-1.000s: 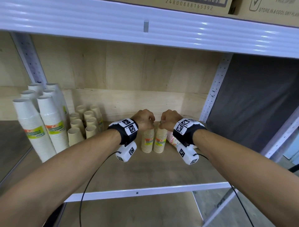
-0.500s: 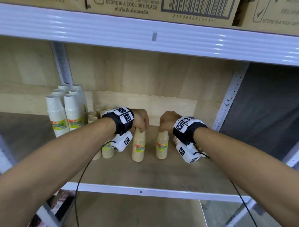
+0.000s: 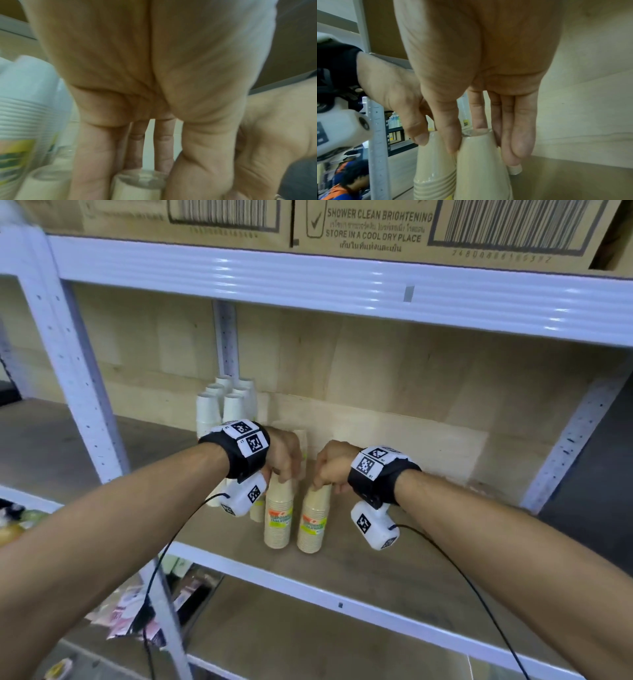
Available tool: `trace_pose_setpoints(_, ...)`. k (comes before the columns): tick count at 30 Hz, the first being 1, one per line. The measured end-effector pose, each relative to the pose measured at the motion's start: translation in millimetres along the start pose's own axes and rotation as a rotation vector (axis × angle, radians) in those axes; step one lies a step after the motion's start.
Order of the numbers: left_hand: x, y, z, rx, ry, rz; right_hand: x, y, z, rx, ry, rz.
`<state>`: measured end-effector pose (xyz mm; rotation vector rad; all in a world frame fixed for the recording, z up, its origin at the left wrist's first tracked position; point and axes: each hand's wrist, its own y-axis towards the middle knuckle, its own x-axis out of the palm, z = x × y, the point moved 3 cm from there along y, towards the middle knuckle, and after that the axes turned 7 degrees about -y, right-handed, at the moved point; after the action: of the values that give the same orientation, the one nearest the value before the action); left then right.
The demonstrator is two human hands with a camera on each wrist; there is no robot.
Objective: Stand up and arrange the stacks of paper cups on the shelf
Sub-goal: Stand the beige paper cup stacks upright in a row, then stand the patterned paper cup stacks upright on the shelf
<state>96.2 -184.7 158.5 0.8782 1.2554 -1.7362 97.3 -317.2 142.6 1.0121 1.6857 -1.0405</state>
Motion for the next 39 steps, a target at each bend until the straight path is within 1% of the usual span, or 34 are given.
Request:
trace_pose_setpoints(5,-1,-10,-33,-0.024,-0.033,0.051,10,11,-32,-0.081,0.05,0.004)
trace_pose_setpoints(10,0,-13,-53,0.005,-0.046,0.086,14,18,-49,-0.131,0.045,0.049)
trace_pose_setpoints(23,5,-2,-69,0.026,-0.096,0.066,23,30,-50,-0.139,0.048,0.107)
trace_pose_setpoints(27,-1,-2,-66,0.024,-0.113,0.082,22,29,-49,-0.15,0.064,0.106)
trace_pose_setpoints(30,-9,-2,-63,0.01,-0.11,0.111,20,27,-44,-0.166,0.085,0.139)
trace_pose_setpoints(33,-20,2,-53,0.051,-0.113,0.138,15,21,-34,-0.168,0.118,0.164)
trace_pose_setpoints(36,-31,5,-32,0.086,-0.128,0.191,6,15,-16,-0.13,0.106,0.183)
trace_pose_setpoints(39,-37,13,-4,0.143,-0.107,0.245,-5,10,16,-0.041,0.043,0.229)
